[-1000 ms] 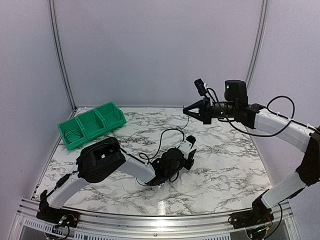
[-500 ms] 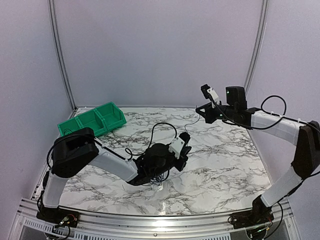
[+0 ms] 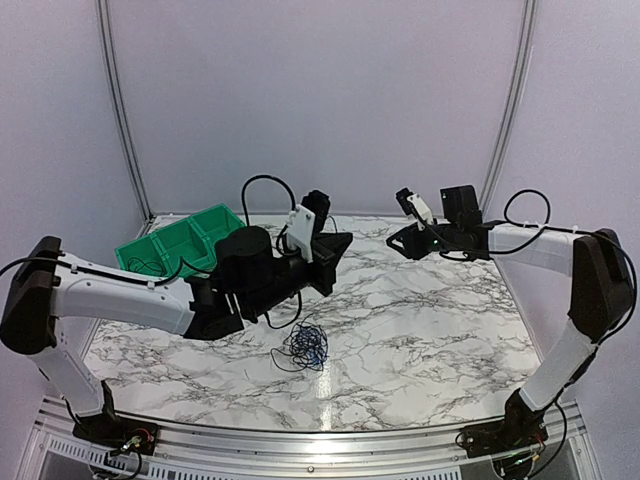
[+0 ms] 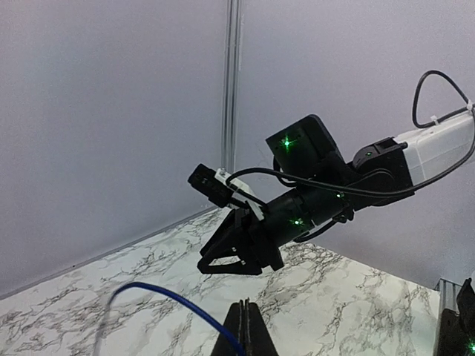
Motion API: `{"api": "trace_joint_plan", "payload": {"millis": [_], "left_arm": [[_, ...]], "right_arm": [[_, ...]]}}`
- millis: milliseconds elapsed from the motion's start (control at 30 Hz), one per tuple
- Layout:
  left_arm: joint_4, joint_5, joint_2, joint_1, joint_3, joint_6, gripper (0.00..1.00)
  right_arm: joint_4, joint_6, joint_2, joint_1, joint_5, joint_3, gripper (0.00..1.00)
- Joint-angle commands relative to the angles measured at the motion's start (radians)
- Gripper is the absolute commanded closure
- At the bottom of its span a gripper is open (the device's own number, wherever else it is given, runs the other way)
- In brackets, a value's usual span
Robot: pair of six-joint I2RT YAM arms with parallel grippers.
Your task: Untangle the cables
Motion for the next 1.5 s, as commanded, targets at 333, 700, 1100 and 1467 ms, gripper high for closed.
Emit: {"api": "trace_joint_plan", "payload": {"millis": [333,700,1100,1467], "left_arm": [[-0.564,-0.045,-0.416,0.290,-0.126,-0.223,1.00],[-0.823,-0.047,-0.506,0.618,-0.167,-0.249,1.00],[-0.831,0.171,-0.458,0.921,-0.172,-0.277,1.00],[-0.737,0.330,-0.305,1.078,-0.132,-0.302,1.00]], "right_arm": [[-0.023,-0.046,0.009,0.002,-0.143,0.044,0.62],[-0.061,-0.073,-0.011,0.002,-0.233,0.061,0.62],[-0.067,-0.087,-0.039,0.001,-0.257,0.056,0.62],[-0.078,-0.089,-0.041,0.003,-0.279,0.061,0.62]]}}
